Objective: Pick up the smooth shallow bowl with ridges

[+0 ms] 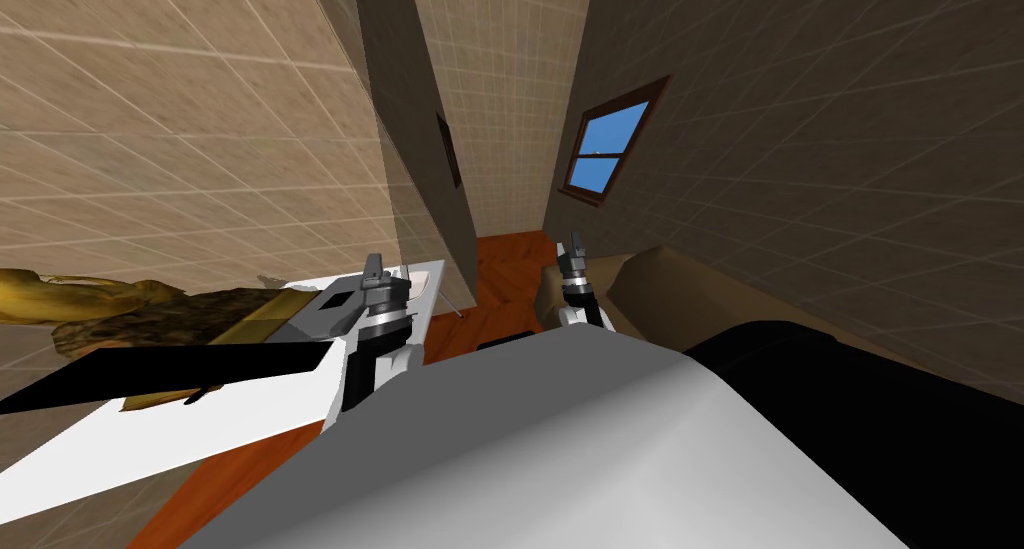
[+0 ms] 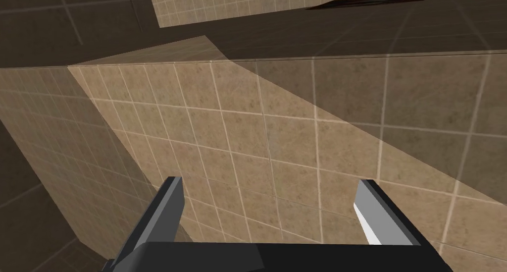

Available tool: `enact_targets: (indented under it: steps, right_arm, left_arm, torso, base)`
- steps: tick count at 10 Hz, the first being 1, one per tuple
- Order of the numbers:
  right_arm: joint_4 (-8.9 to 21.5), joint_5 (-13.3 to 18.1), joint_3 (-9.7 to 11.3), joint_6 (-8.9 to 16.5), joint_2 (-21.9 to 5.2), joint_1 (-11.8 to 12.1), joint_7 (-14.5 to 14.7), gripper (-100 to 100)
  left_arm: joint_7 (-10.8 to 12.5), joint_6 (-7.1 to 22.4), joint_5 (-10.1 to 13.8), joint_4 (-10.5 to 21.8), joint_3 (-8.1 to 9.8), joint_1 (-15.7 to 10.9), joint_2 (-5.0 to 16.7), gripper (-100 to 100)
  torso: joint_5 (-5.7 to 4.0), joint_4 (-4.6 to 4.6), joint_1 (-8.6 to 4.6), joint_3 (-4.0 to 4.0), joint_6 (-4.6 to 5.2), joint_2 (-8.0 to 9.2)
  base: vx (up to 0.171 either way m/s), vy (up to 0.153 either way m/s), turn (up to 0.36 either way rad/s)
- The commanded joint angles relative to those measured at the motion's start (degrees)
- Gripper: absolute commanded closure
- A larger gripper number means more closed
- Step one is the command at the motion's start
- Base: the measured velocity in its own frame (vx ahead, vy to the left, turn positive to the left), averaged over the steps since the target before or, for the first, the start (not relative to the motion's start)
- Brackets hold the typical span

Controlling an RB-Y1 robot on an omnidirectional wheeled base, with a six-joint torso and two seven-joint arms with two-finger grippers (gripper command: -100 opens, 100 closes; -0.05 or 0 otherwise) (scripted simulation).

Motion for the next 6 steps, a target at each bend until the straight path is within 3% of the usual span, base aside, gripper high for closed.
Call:
enact_targets:
  steps: [1, 2, 6]
  right_arm:
    - [0.00, 0.00, 0.00, 0.00, 0.00, 0.00, 0.00, 0]
    - [0.00, 0.00, 0.00, 0.00, 0.00, 0.00, 0.00, 0]
    - [0.00, 0.00, 0.00, 0.00, 0.00, 0.00, 0.00, 0]
  left_arm:
    - [0.56, 2.86, 1.54, 0.51, 1.58, -0.49, 1.43, -100]
    - [0.56, 3.58, 1.54, 0.51, 1.58, -0.49, 1.43, -100]
    - [1.53, 10.39, 4.78, 1.67, 4.72, -1.69, 3.89, -100]
  torso:
    - [0.00, 0.00, 0.00, 0.00, 0.00, 0.00]
    - [0.00, 0.00, -0.02, 0.01, 0.00, 0.02]
    - [-0.01, 0.00, -0.03, 0.01, -0.01, 0.01]
  base:
    - [-0.032, -0.052, -0.012]
    - [-0.023, -0.041, 0.000]
    - [-0.025, -0.049, -0.007]
